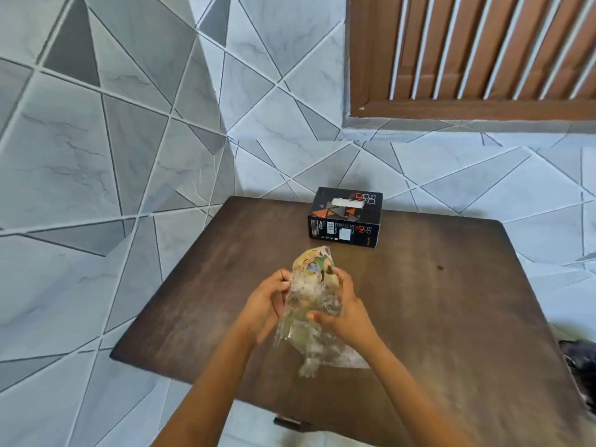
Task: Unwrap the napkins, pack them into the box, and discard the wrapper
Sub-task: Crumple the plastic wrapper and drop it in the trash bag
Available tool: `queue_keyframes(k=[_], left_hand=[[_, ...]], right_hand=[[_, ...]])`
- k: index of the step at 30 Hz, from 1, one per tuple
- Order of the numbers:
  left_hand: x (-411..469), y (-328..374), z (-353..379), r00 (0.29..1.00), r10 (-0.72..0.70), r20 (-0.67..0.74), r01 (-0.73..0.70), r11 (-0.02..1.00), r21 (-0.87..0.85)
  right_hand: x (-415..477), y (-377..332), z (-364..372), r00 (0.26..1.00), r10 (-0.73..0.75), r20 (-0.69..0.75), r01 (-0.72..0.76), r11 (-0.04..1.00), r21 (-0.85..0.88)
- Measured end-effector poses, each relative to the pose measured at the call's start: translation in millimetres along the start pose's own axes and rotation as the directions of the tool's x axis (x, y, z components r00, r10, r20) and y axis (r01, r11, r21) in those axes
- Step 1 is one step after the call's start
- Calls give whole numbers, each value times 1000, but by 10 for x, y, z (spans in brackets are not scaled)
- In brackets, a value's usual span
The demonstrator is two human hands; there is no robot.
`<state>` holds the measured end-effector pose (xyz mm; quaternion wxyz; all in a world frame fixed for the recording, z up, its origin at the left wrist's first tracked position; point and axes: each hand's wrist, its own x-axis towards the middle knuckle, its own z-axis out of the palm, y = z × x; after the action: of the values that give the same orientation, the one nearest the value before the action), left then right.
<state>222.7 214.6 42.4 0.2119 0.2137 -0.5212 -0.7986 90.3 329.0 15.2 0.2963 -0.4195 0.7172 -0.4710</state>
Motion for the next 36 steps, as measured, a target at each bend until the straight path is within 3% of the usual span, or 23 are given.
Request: queue_keyframes(k=[3, 7, 12, 17, 20, 22, 24, 27, 32, 36], left_hand=[[10, 28, 190, 993, -46, -109, 53, 996, 66], [50, 97, 265, 994, -12, -108, 58, 896, 440], [124, 267, 289, 971, -227, 67, 186, 907, 378], [229, 306, 230, 994, -71, 89, 8, 823, 568], [303, 283, 93, 1000, -15, -11, 18, 817, 576], [368, 292, -31, 992, 2, -125, 62, 863, 501], [445, 312, -169, 976, -31, -214, 95, 951, 295], [526, 328, -308, 960, -124, -252, 152, 984, 94], [552, 222, -285, 932, -262, -252, 233, 963, -139], [492, 145, -178, 950, -301, -86, 285, 945, -158]], right_hand=[[-26, 74, -95, 994, 30, -109, -34, 999, -39], [-32, 54, -262, 975, 62, -214, -69, 997, -29], [27, -37, -273, 978, 42, -205, -46, 999, -16], [41, -135, -117, 986, 2, -166, 26, 986, 167], [-17, -157, -132, 1000, 6, -3, -4, 934, 358], [-34, -125, -162, 995, 21, 93, -63, 877, 477], [-44, -89, -206, 990, 16, 140, -84, 866, 493], [-67, -68, -184, 985, -28, 168, -61, 860, 506], [-41, -196, -66, 999, -39, -31, 50, 719, 693], [17, -278, 20, 973, 15, -231, 116, 831, 543]])
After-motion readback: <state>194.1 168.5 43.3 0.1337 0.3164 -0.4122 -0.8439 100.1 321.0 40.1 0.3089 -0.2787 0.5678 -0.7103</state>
